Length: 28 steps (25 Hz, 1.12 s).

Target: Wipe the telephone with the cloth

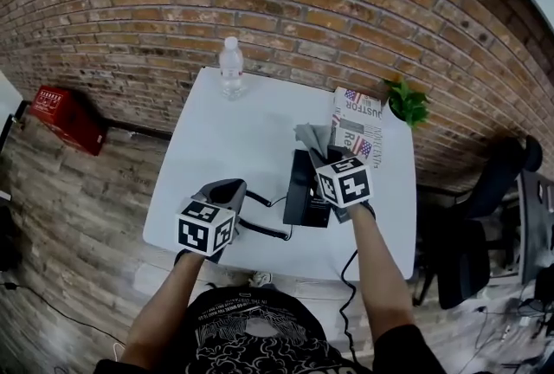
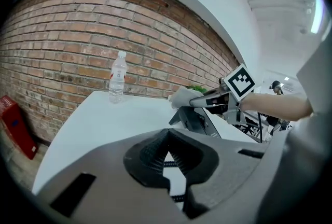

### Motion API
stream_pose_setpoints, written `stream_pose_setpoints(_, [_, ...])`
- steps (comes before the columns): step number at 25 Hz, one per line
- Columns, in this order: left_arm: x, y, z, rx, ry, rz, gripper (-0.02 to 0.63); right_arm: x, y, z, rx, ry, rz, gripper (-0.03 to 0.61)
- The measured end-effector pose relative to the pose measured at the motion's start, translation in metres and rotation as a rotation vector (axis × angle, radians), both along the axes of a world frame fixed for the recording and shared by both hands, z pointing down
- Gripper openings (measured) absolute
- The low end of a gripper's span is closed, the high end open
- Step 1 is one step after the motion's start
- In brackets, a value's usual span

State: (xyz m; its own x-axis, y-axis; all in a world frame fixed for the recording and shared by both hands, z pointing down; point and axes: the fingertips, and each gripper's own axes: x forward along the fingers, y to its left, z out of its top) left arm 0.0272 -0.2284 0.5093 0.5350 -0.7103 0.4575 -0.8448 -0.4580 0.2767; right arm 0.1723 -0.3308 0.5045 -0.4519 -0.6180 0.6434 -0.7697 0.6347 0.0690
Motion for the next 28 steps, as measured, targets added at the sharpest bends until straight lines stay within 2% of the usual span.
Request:
stream_pose_setpoints(19, [-0.031, 0.009, -0.001, -0.002, 0.002, -0.08, 0.006, -0.052, 0.006, 0.0, -0.042, -0.011, -0.141, 0.011])
stream_pose_setpoints(28, [-0.044, 0.017, -0.013, 0.019, 0.015, -0.093, 0.006, -0.077, 0.019, -0.03, 0.038, -0.053, -0.152, 0.011])
